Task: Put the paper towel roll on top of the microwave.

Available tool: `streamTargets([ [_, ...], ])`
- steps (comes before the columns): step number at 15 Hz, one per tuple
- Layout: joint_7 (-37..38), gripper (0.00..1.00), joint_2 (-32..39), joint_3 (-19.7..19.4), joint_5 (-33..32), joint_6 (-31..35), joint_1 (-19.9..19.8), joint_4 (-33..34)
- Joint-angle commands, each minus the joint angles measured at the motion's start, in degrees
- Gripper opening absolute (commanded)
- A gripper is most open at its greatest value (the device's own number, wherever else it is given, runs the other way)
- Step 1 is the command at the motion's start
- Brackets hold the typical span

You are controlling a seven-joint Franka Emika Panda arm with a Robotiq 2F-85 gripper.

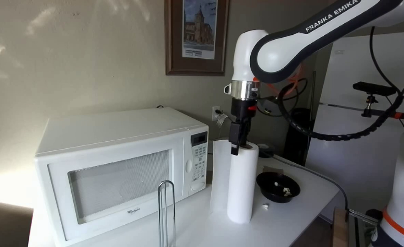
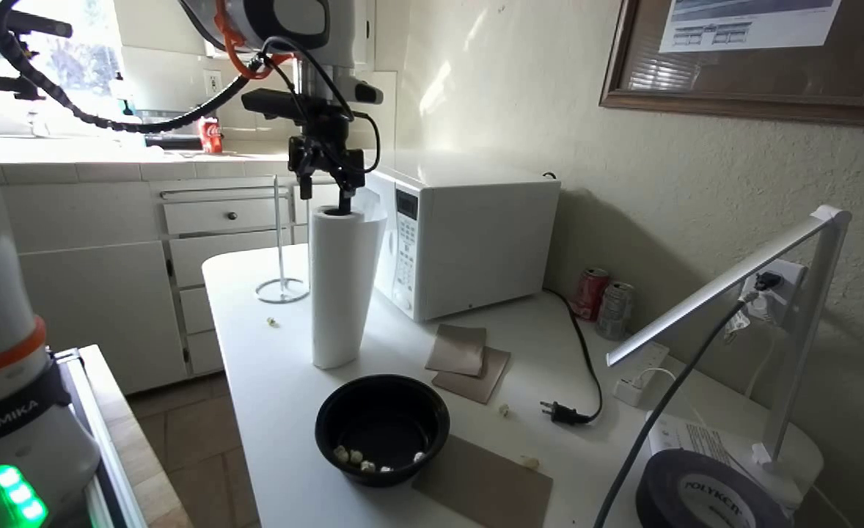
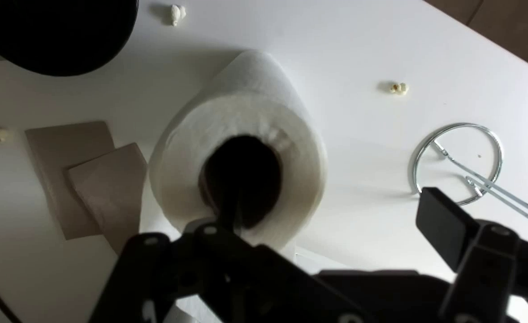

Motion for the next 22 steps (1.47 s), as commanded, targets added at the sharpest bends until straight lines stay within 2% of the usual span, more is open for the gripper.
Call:
streamTargets([
  [1,0.78,1.00,0.50,0.36,0.51,-3.45,-0.16,0.97],
  [2,0.68,0.99,0.53,0.31,0.64,-3.74,-0.13,0.94],
  [3,0.68,0.74,0.59,0.35,0.44,-3.54,-0.18,0.84],
  [5,0.85,0.70,0.79,0.48,0.14,-3.33,-0.24,0.84],
  [9,0.85,0.37,0.95,0.57,-0.21,-3.09,-0.31,0.92],
  [14,0.94,0.01,0.77,0.60,-0.62,-3.32,-0.48,0.90],
  [17,1.65,0.04,-0.12,1.11,-2.10,-5.59,-0.70,2.24],
  [18,1.98,0.02,-0.61,1.38,-2.88,-6.75,-0.75,3.06],
  [22,2.43,0.03,-2.42,2.86,-6.37,-13.94,-0.42,9.15],
])
